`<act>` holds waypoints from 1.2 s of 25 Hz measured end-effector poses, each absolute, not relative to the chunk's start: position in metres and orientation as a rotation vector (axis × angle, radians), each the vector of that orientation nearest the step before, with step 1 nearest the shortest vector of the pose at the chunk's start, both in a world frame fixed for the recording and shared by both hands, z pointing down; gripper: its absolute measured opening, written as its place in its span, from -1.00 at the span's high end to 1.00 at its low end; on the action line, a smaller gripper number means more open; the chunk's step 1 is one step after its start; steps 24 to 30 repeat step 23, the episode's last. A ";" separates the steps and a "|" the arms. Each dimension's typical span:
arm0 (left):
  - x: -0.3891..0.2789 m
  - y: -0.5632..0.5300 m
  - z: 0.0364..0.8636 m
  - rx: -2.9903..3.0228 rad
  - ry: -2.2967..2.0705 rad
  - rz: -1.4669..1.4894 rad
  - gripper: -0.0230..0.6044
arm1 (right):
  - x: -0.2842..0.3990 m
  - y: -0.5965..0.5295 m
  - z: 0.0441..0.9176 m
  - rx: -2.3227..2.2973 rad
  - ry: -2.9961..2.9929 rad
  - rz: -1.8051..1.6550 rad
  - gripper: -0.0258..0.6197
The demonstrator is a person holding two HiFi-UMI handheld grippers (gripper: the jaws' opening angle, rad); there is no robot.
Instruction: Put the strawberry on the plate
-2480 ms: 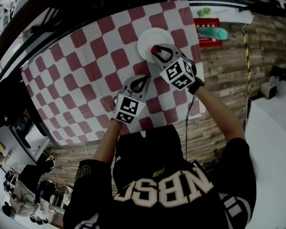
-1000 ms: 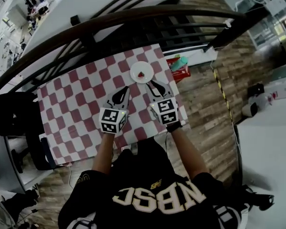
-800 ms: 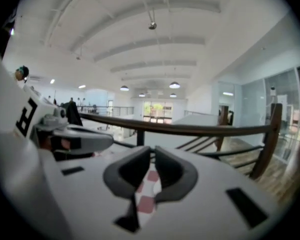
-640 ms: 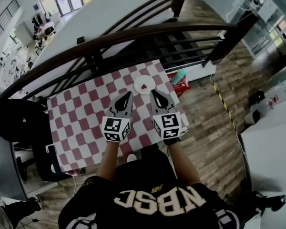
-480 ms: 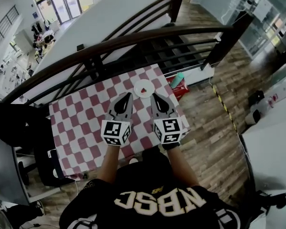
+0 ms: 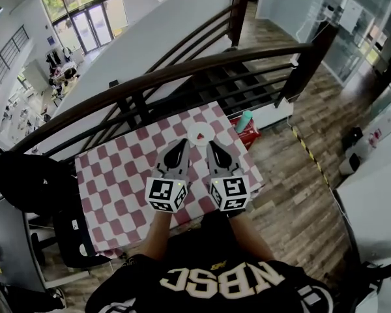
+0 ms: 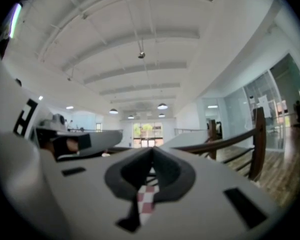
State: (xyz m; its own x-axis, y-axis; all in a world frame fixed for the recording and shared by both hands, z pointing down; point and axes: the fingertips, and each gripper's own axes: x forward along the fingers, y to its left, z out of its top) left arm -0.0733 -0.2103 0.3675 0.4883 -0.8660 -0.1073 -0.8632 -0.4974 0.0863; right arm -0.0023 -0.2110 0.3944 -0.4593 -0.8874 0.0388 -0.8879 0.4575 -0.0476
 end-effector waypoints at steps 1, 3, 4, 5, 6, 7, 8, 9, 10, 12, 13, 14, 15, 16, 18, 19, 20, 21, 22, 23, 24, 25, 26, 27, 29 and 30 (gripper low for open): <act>-0.074 -0.208 0.366 2.696 -1.567 -0.223 0.88 | -0.004 -0.210 0.393 1.630 -2.676 0.086 0.87; -0.076 -0.205 0.362 2.705 -1.573 -0.241 0.88 | -0.005 -0.207 0.390 1.636 -2.678 0.063 0.87; -0.076 -0.203 0.359 2.710 -1.576 -0.248 0.88 | -0.006 -0.206 0.388 1.639 -2.678 0.052 0.87; -0.076 -0.202 0.357 2.715 -1.579 -0.253 0.88 | -0.006 -0.206 0.386 1.640 -2.678 0.044 0.87; -0.076 -0.201 0.356 2.719 -1.583 -0.254 0.88 | -0.006 -0.205 0.384 1.641 -2.678 0.039 0.87; -0.076 -0.200 0.355 2.722 -1.586 -0.254 0.88 | -0.007 -0.205 0.384 1.642 -2.678 0.036 0.87; -0.076 -0.200 0.354 2.722 -1.587 -0.254 0.88 | -0.007 -0.205 0.383 1.642 -2.677 0.035 0.87; -0.077 -0.200 0.354 2.722 -1.587 -0.254 0.88 | -0.008 -0.205 0.383 1.641 -2.677 0.034 0.87; -0.077 -0.200 0.355 2.720 -1.587 -0.254 0.88 | -0.009 -0.205 0.383 1.638 -2.676 0.032 0.87; -0.079 -0.199 0.358 2.713 -1.587 -0.255 0.88 | -0.013 -0.204 0.385 1.629 -2.677 0.028 0.87; -0.080 -0.199 0.360 2.709 -1.587 -0.256 0.88 | -0.014 -0.204 0.386 1.625 -2.677 0.025 0.87; -0.081 -0.199 0.361 2.706 -1.588 -0.255 0.88 | -0.016 -0.204 0.387 1.622 -2.676 0.021 0.87; -0.082 -0.199 0.362 2.704 -1.588 -0.253 0.88 | -0.017 -0.204 0.388 1.619 -2.674 0.017 0.87; -0.082 -0.199 0.363 2.703 -1.589 -0.250 0.88 | -0.018 -0.204 0.389 1.618 -2.671 0.015 0.87; -0.084 -0.200 0.365 2.698 -1.594 -0.247 0.88 | -0.018 -0.205 0.391 1.619 -2.665 0.015 0.87; -0.084 -0.200 0.366 2.695 -1.597 -0.246 0.88 | -0.018 -0.206 0.392 1.619 -2.663 0.018 0.87; -0.085 -0.201 0.367 2.693 -1.599 -0.245 0.88 | -0.018 -0.207 0.393 1.621 -2.660 0.021 0.87; -0.086 -0.202 0.368 2.690 -1.600 -0.242 0.88 | -0.017 -0.208 0.394 1.622 -2.657 0.024 0.87; -0.086 -0.203 0.370 2.687 -1.601 -0.240 0.88 | -0.016 -0.209 0.396 1.624 -2.654 0.027 0.87; -0.086 -0.204 0.371 2.684 -1.601 -0.238 0.88 | -0.016 -0.210 0.397 1.626 -2.651 0.029 0.87; -0.086 -0.204 0.371 2.684 -1.601 -0.238 0.88 | -0.016 -0.210 0.397 1.626 -2.651 0.029 0.87; -0.086 -0.204 0.371 2.684 -1.601 -0.238 0.88 | -0.016 -0.210 0.397 1.626 -2.651 0.029 0.87; -0.086 -0.204 0.371 2.684 -1.601 -0.238 0.88 | -0.016 -0.210 0.397 1.626 -2.651 0.029 0.87; -0.086 -0.204 0.371 2.684 -1.601 -0.238 0.88 | -0.016 -0.210 0.397 1.626 -2.651 0.029 0.87; -0.086 -0.204 0.371 2.684 -1.601 -0.238 0.88 | -0.016 -0.210 0.397 1.626 -2.651 0.029 0.87; -0.086 -0.204 0.371 2.684 -1.601 -0.238 0.88 | -0.016 -0.210 0.397 1.626 -2.651 0.029 0.87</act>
